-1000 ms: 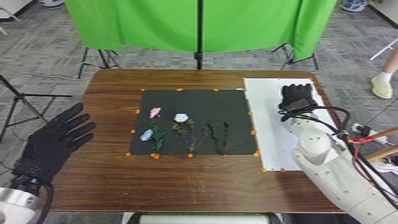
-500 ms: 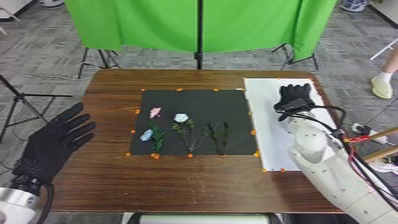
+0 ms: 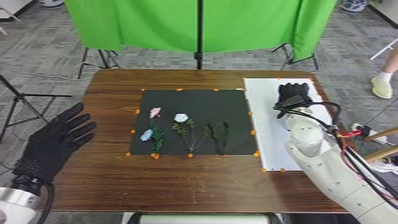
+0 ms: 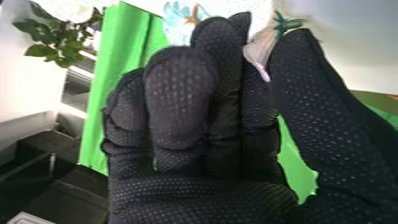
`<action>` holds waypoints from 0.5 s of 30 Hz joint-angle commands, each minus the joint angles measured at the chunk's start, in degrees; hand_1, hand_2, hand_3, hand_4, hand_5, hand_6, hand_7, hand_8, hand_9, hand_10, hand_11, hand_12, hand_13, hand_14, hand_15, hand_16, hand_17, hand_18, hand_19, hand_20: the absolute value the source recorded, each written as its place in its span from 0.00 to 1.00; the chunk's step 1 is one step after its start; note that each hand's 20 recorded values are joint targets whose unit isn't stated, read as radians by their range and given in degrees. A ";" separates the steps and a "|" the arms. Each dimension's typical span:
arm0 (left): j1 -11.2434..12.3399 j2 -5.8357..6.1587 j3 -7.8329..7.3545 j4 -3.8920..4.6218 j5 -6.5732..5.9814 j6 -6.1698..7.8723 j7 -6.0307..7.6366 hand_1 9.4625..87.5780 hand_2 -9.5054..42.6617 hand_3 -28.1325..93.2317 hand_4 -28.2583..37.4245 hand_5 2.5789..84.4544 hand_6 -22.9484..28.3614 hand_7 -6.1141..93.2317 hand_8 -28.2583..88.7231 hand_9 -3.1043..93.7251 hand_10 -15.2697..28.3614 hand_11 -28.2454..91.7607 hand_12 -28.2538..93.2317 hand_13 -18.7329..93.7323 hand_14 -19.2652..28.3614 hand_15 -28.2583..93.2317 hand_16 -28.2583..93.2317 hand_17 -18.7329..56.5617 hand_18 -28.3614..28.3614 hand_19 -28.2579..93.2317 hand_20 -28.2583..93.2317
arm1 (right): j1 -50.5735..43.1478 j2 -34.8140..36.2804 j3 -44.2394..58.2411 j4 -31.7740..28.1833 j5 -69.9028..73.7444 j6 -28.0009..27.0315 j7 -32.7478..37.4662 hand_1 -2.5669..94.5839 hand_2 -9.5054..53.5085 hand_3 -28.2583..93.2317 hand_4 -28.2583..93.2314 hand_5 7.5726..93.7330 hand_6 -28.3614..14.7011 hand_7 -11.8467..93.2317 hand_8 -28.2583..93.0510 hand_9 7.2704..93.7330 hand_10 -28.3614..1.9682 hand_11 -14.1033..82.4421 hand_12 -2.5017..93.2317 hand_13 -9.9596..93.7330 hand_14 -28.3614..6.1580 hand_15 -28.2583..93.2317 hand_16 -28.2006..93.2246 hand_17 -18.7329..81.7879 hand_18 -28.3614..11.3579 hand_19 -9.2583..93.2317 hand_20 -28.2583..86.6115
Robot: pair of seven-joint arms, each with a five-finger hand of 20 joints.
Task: Arrange flowers
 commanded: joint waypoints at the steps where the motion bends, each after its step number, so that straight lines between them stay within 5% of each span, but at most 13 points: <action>1: 0.27 -0.20 -0.17 0.44 0.14 -0.45 -0.91 0.19 0.16 0.81 0.01 0.28 0.48 0.27 0.14 0.26 0.58 0.41 0.36 0.31 0.69 0.48 0.22 0.09 0.83 0.56 0.29 | -2.01 0.97 -0.34 -0.37 -1.14 4.53 -2.23 0.51 0.00 0.91 0.00 0.79 0.68 0.56 0.13 0.93 0.87 0.44 0.54 0.89 0.78 0.73 0.48 0.53 0.23 0.91 0.62; 15: 0.27 -0.04 -0.03 0.41 0.14 -0.83 -1.00 0.19 0.17 0.81 0.01 0.28 0.48 0.27 0.14 0.26 0.58 0.41 0.36 0.31 0.69 0.48 0.22 0.09 0.83 0.56 0.29 | -1.12 -3.52 -4.23 -15.28 3.28 9.75 -12.02 0.50 0.00 0.93 0.00 0.79 0.67 0.57 0.12 0.93 0.85 0.44 0.54 0.89 0.77 0.74 0.49 0.53 0.24 0.92 0.62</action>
